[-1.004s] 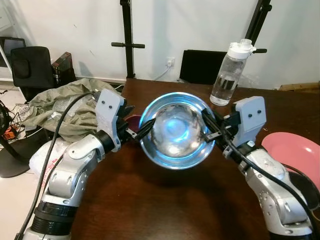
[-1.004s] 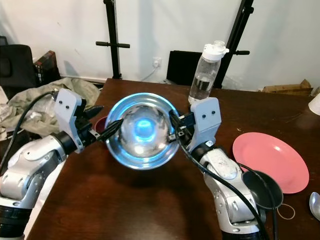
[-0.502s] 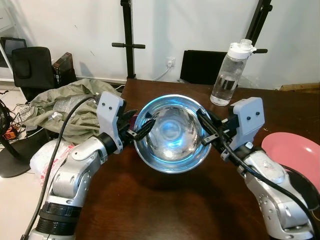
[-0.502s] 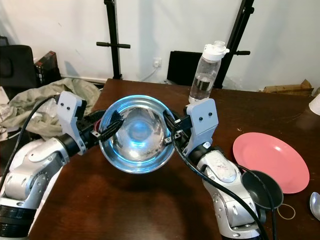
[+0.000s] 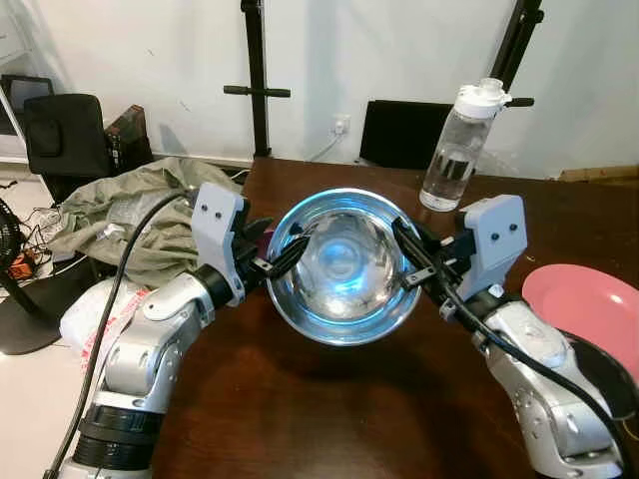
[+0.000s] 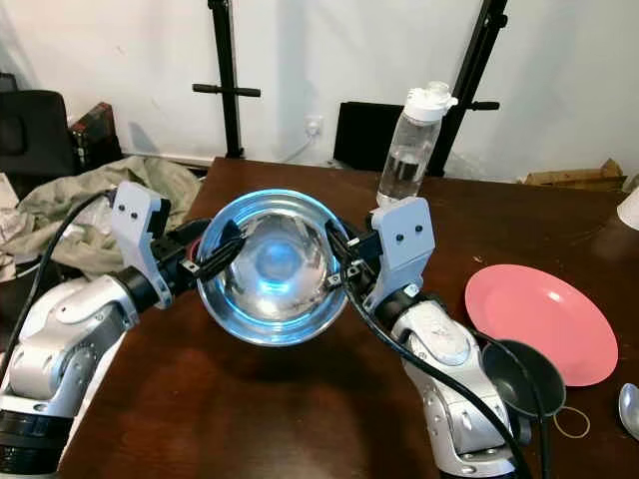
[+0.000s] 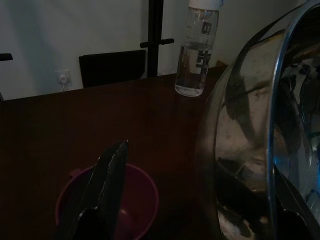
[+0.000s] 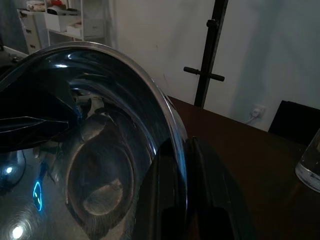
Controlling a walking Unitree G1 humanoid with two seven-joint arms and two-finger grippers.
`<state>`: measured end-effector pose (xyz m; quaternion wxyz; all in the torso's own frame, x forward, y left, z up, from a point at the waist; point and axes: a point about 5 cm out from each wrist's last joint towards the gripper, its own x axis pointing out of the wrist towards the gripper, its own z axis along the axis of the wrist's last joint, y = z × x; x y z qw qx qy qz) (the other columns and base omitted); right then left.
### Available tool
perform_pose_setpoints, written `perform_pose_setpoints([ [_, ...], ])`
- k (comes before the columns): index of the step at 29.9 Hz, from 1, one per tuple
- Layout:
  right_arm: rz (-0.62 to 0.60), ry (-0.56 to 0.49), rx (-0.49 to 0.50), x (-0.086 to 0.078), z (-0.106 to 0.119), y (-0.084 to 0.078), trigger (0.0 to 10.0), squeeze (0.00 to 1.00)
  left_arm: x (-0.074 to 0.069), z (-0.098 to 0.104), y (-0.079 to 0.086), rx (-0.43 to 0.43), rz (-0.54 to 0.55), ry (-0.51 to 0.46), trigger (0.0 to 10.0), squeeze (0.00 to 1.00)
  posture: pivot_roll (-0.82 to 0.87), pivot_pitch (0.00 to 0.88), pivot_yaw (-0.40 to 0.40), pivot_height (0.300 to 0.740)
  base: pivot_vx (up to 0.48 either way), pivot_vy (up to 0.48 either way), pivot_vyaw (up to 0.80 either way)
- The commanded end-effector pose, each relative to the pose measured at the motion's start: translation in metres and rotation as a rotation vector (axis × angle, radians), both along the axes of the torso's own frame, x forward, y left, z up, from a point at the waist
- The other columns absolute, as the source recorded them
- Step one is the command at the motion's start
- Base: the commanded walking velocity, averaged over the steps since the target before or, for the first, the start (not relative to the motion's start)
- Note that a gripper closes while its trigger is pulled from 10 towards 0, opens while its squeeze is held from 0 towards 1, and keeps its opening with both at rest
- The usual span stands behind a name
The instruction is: Setting the table
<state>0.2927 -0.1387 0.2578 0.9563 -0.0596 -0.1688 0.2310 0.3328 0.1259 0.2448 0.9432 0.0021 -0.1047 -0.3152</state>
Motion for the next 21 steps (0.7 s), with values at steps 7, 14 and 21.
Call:
perform_pose_setpoints([
  [7,0.016,-0.052,-0.001,-0.003,0.005,0.005,10.0,0.0,0.0,-0.007,-0.005,0.014,0.003,0.024,10.0,0.0,0.07,0.125,0.09,0.74,0.0,0.0,0.0],
  [14,-0.087,-0.029,-0.006,0.005,-0.004,-0.007,10.0,0.0,-0.004,-0.007,-0.007,0.012,-0.007,0.022,10.0,0.41,0.07,0.126,0.09,0.74,0.0,0.0,0.0],
  [21,-0.094,-0.027,-0.011,0.006,-0.006,-0.007,10.0,0.0,-0.005,-0.007,-0.008,0.004,-0.017,0.03,10.0,1.0,0.07,0.126,0.09,0.74,0.0,0.0,0.0],
])
